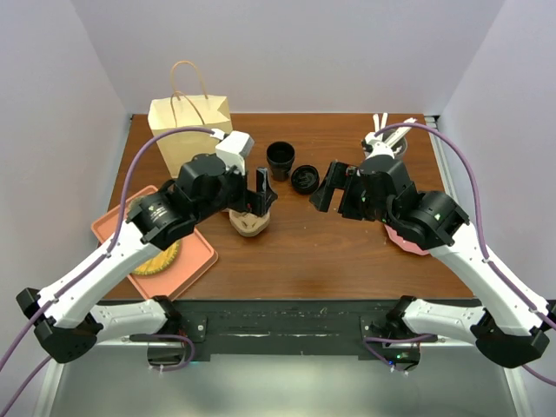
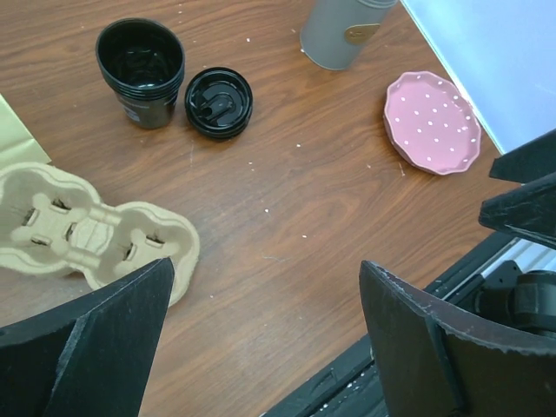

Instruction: Pack the takeout coffee

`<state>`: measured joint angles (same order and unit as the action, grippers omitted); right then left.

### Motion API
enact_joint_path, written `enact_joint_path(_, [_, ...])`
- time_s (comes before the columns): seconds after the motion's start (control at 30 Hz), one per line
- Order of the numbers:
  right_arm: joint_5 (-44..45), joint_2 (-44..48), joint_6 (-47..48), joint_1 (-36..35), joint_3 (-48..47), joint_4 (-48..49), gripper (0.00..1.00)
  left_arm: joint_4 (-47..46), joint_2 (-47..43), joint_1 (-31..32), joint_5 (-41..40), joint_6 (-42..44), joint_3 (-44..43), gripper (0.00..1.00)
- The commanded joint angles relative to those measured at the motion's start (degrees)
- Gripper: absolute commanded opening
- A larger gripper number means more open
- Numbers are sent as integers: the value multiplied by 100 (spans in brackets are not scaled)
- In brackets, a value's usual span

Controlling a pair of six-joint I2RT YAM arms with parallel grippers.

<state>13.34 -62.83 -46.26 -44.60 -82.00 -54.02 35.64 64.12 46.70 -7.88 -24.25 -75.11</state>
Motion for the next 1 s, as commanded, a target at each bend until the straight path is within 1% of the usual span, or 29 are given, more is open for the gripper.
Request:
enact_joint_path(0.0, [283,60,3,13,-18,-3,99,-268,180,15,-485,263,-311,93])
enact_joint_path(0.07, [248,69,20,21,-53,-73,99,-207,407,6,-775,263,-459,93])
enact_joint_path(0.2, [142,218,21,13,34,-117,99,-259,952,-64,-1031,245,-741,89])
enact_joint_path(0.3, [151,350,47,21,61,-266,99,-303,1541,-301,-1040,193,-1101,85])
enact_joint_path(0.33, [160,385,99,13,35,-319,99,-312,1708,-493,-1023,193,-1198,83])
enact_joint_path(0.37, [151,429,152,13,26,-355,99,-338,2057,-617,-918,184,-1382,81])
enact_joint_path(0.43, [20,639,292,21,87,-294,98,-329,2411,-924,-795,210,-1576,76])
enact_joint_path(0.47, [-33,718,345,21,131,-163,97,-382,2761,-995,-733,262,-1725,74])
enact_joint_path(0.57, [-428,991,574,13,333,197,94,-601,3411,-1084,-759,657,-2067,65])
enact_joint_path(0.6, [-481,1035,600,21,386,242,93,-645,3562,-1092,-724,911,-2182,57])
enact_joint_path(0.67, [-604,1097,688,13,395,278,90,-820,3939,-1084,-418,1211,-2506,51])
enact_joint_path(0.7, [-596,1097,706,13,386,269,89,-882,4046,-1084,-303,1482,-2595,50])
enact_joint_path(0.8, [-658,1106,776,13,369,269,87,-918,4424,-1084,-39,1861,-2912,45])
enact_joint_path(0.97, [-658,1088,820,13,334,208,87,-936,4872,-1084,304,2275,-3184,41])
